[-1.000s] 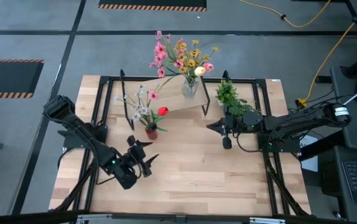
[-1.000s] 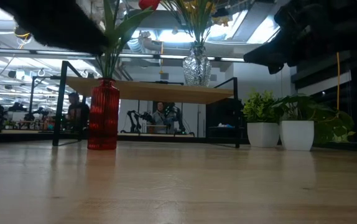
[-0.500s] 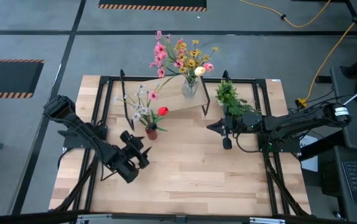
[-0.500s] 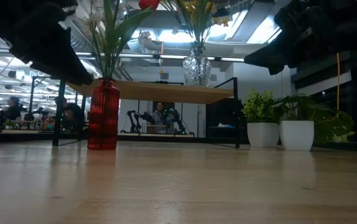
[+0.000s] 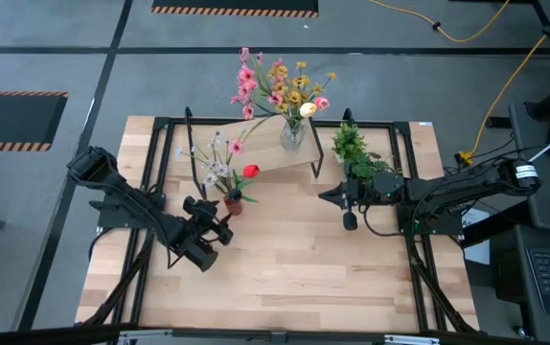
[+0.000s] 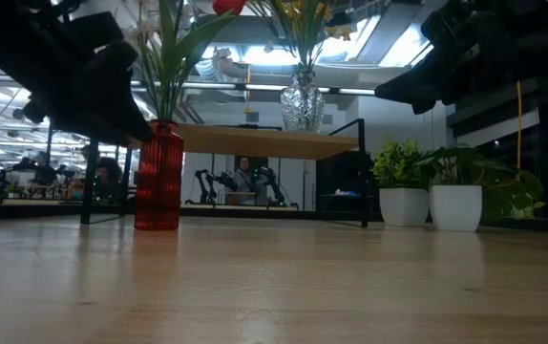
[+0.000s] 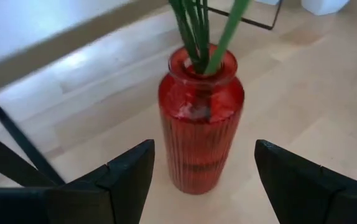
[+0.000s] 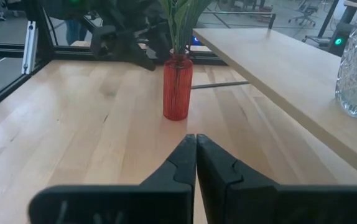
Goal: Pick and place flowers into a vace then onto a shelf
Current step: Put the red flower vase on the shelf
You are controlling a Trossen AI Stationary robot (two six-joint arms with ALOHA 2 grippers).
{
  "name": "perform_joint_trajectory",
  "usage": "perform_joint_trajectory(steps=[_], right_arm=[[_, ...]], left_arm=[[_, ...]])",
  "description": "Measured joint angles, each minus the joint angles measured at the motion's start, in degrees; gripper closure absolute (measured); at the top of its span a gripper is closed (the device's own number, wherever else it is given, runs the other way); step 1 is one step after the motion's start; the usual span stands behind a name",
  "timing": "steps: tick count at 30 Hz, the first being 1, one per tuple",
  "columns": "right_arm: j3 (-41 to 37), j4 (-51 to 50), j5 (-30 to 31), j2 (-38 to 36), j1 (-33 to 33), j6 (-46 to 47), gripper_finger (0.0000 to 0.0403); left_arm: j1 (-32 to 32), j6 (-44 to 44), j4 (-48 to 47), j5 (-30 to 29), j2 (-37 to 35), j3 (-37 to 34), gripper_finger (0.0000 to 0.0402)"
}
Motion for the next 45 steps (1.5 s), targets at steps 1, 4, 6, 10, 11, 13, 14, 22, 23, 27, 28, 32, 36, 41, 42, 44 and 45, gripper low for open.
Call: perform_joint_trajectory(steps=[1, 4, 6, 10, 11, 13, 14, 22, 23, 27, 28, 32, 36, 41, 42, 44, 45], right_arm=[[0.0, 0.0, 0.0, 0.0, 0.0, 0.0, 0.0386], [0.0, -0.1, 0.0, 0.0, 0.0, -0.1, 0.0386], [0.0, -0.1, 0.0, 0.0, 0.0, -0.1, 0.0386], [0.0, -0.1, 0.0, 0.0, 0.0, -0.1, 0.0386], [0.0, -0.1, 0.0, 0.0, 0.0, -0.1, 0.0386], [0.0, -0.1, 0.0, 0.0, 0.0, -0.1, 0.0386], [0.0, -0.1, 0.0, 0.0, 0.0, -0.2, 0.0386], [0.0, -0.1, 0.0, 0.0, 0.0, -0.2, 0.0386], [0.0, -0.1, 0.0, 0.0, 0.0, -0.5, 0.0386], [0.0, -0.1, 0.0, 0.0, 0.0, -1.4, 0.0386], [0.0, -0.2, 0.0, 0.0, 0.0, -1.4, 0.0386], [0.0, -0.3, 0.0, 0.0, 0.0, -1.5, 0.0386], [0.0, -0.3, 0.0, 0.0, 0.0, -1.5, 0.0386], [0.0, -0.4, 0.0, 0.0, 0.0, -1.5, 0.0386], [0.0, -0.4, 0.0, 0.0, 0.0, -1.5, 0.0386], [0.0, -0.4, 0.0, 0.0, 0.0, -1.5, 0.0386], [0.0, -0.4, 0.0, 0.0, 0.0, -1.5, 0.0386]], left_arm=[[0.0, 0.0, 1.0, 0.2, 0.0, -0.4, 0.0132], [0.0, 2.8, 5.3, 0.2, 0.0, -1.5, 0.0132], [0.2, 5.5, 8.8, 0.1, 0.0, -2.5, 0.0132], [1.7, 9.3, 14.4, -0.2, 0.0, -4.6, 0.0132], [2.2, 10.0, 15.0, -0.4, 0.0, -4.7, 0.0132], [3.5, 11.3, 15.2, -0.7, 0.0, -4.7, 0.0132], [4.2, 11.8, 15.1, -0.7, 0.0, -4.7, 0.0132], [8.3, 14.4, 15.6, 1.3, 0.0, -4.7, 0.0132], [8.7, 14.6, 16.0, 1.4, 0.0, -4.7, 0.0132], [9.7, 18.6, 19.2, 1.5, 0.0, -4.8, 0.0132], [9.9, 19.6, 20.1, 1.6, 0.0, -4.8, 0.0132], [11.1, 22.7, 22.7, 4.3, 0.0, -4.8, 0.0132], [12.8, 23.0, 22.8, 5.2, 0.0, -4.8, 0.0132], [14.3, 23.1, 22.8, 6.4, 0.0, -4.8, 0.0132], [14.4, 23.1, 22.8, 7.0, 0.0, -4.8, 0.0132], [14.6, 23.1, 22.9, 7.6, 0.0, -4.8, 0.0132], [14.7, 23.5, 23.2, 7.6, 0.1, -4.8, 0.0132]])
